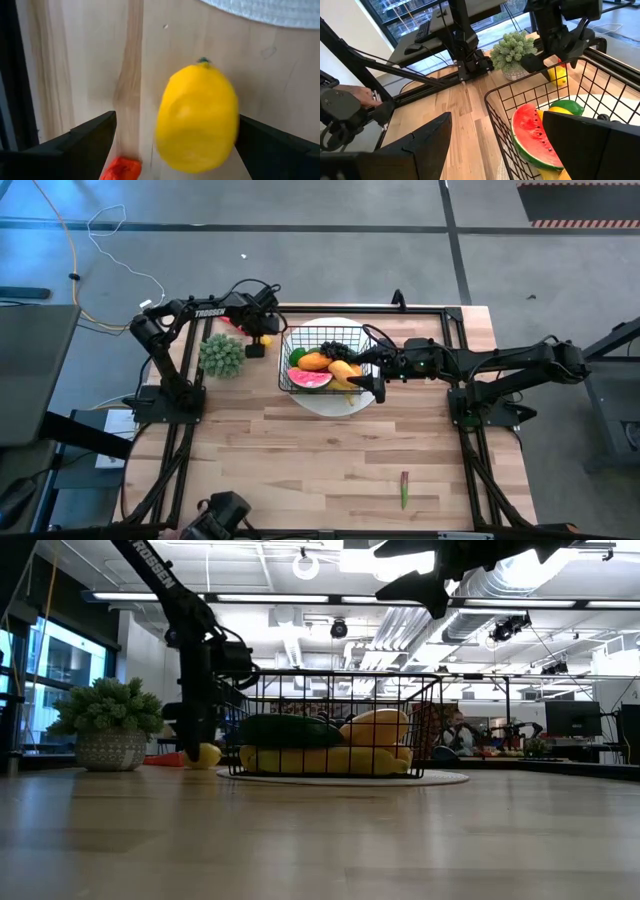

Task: Build produce basket
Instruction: Put the yellow lemon into the wire basket

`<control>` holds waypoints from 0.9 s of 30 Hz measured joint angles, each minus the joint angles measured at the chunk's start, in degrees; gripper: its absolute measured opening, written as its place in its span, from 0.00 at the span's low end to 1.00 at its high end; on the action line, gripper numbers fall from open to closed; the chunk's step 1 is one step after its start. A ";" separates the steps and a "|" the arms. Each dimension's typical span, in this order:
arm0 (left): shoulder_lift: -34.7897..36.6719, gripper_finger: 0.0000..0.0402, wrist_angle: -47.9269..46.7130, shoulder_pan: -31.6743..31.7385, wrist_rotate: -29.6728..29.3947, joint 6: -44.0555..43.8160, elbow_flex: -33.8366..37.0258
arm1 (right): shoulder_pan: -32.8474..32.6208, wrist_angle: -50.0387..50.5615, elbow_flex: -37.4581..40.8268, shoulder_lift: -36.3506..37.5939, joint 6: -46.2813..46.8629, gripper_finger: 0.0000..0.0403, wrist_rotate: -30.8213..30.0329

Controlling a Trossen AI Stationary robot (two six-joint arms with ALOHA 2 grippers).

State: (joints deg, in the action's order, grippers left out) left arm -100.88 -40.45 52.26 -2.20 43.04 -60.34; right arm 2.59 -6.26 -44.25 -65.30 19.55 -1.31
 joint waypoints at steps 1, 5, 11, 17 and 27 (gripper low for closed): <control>0.00 0.93 0.02 -0.08 -0.06 0.54 0.06 | 0.00 0.02 0.00 0.00 0.06 0.73 -0.01; 0.00 0.93 0.01 -0.36 -0.21 1.54 0.07 | 0.00 0.01 0.02 0.00 -0.02 0.73 -0.01; 0.00 0.92 -0.03 -0.36 0.20 1.83 0.07 | 0.00 0.02 0.02 0.00 -0.02 0.73 -0.01; 0.00 0.84 -0.09 -0.36 0.05 2.06 0.07 | 0.00 0.02 0.02 0.00 -0.02 0.73 -0.01; -0.02 0.58 -0.02 -0.36 0.05 -0.19 0.07 | 0.01 0.01 0.04 0.00 0.03 0.73 -0.02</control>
State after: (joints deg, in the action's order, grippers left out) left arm -100.90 -40.47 51.90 -2.15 42.85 -60.27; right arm 2.60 -6.25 -44.21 -65.30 19.58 -1.33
